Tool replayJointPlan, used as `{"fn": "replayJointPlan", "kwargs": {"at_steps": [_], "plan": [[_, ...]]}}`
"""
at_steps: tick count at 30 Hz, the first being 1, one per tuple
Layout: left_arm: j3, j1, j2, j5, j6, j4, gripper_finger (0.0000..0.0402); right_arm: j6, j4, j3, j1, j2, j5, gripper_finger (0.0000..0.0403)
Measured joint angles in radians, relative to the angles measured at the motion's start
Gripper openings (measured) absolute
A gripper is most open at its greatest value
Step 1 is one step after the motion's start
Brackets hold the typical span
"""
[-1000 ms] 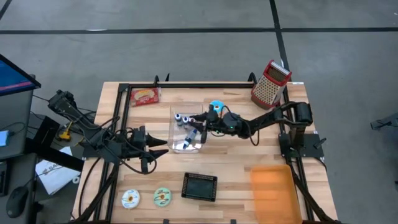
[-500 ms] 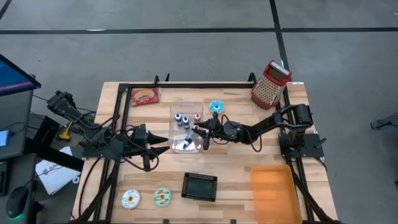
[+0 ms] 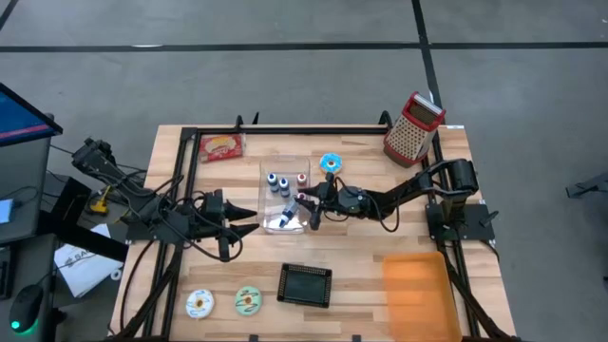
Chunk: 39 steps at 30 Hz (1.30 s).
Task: Pick & Place Food Item
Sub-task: Put the red food coloring bottle into the transparent bin, then put the green donut into the black bin
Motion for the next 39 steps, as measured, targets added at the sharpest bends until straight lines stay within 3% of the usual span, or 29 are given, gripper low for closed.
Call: {"fn": "replayJointPlan", "kwargs": {"at_steps": [10,19,28,39], "plan": [[0.0,0.0,0.0,0.0,0.0,0.009,0.0172,0.0,0.022,0.0,-0.008,0.0,0.001,0.0196],[0.0,0.0,-0.014,0.0,0.028,-0.015,0.0172,0.062,0.174,0.001,-0.011,-0.048,-0.003,0.0198],[0.0,0.0,-0.101,0.005,0.027,-0.191,0.0172,0.08,0.133,0.002,0.041,-0.292,-0.04,0.0193],[0.0,0.0,-0.114,0.228,-0.132,-0.484,0.0172,0.123,0.067,0.002,0.032,-0.628,-0.04,0.0193]]}}
